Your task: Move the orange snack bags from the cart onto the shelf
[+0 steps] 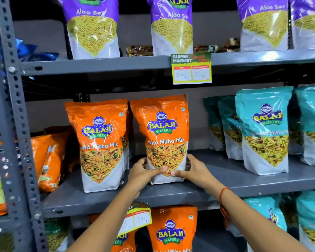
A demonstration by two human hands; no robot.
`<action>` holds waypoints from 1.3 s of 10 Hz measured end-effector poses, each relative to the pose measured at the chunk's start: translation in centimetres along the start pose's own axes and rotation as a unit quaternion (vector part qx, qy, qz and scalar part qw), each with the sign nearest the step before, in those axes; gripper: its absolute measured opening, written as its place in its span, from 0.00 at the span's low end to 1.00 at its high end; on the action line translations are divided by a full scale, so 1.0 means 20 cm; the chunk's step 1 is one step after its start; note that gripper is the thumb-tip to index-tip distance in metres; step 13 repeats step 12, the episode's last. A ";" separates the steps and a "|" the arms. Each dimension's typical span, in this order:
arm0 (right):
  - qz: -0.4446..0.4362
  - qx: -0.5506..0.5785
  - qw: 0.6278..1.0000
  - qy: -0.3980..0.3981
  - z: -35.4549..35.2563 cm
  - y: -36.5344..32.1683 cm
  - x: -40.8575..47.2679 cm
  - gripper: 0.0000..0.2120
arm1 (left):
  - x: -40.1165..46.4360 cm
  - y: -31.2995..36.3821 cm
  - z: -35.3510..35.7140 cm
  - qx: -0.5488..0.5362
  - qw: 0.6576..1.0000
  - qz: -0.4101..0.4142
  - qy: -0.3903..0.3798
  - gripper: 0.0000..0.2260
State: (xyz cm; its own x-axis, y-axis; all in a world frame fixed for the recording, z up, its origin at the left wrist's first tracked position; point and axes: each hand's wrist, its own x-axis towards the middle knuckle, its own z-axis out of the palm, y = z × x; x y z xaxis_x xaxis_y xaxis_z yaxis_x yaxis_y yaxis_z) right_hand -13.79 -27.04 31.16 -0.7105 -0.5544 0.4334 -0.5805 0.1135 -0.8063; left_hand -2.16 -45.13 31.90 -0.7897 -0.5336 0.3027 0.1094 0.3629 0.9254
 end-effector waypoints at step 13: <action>-0.079 0.099 0.919 0.373 0.16 -0.40 -0.33 0.21 | -0.37 0.06 -0.28 0.191 0.959 0.172 0.122 0.29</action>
